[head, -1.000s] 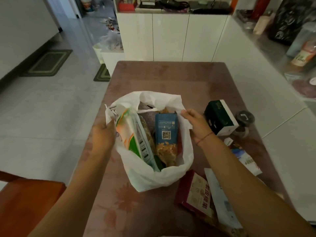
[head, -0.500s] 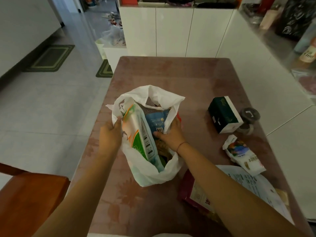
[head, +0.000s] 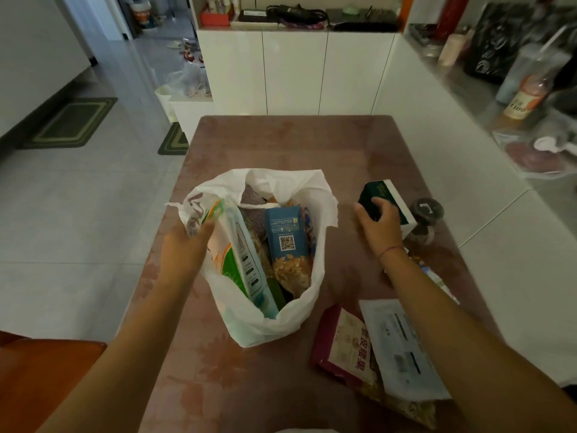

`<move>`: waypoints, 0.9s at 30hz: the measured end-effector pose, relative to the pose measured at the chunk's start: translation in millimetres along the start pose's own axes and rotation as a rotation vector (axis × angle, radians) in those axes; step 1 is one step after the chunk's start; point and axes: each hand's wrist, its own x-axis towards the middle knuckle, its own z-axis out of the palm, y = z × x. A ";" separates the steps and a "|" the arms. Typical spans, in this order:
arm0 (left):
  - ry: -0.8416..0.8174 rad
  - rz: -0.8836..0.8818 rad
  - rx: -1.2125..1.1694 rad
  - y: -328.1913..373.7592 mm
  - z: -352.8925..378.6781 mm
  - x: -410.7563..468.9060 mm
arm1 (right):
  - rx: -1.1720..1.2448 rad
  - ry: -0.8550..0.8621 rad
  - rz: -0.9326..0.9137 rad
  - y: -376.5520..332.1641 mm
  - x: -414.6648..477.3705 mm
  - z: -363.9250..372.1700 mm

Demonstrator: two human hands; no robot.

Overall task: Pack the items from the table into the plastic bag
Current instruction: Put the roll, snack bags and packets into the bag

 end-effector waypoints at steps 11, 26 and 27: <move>0.086 -0.070 0.031 -6.7 6.9 2.0 | -0.591 0.056 0.090 72.5 59.7 2.3; 0.201 0.013 0.201 -8.8 -3.1 27.9 | -0.950 -0.051 0.114 63.2 71.9 2.5; 0.215 0.040 0.236 -7.2 -6.1 33.1 | -0.942 -0.047 0.115 62.0 68.8 2.6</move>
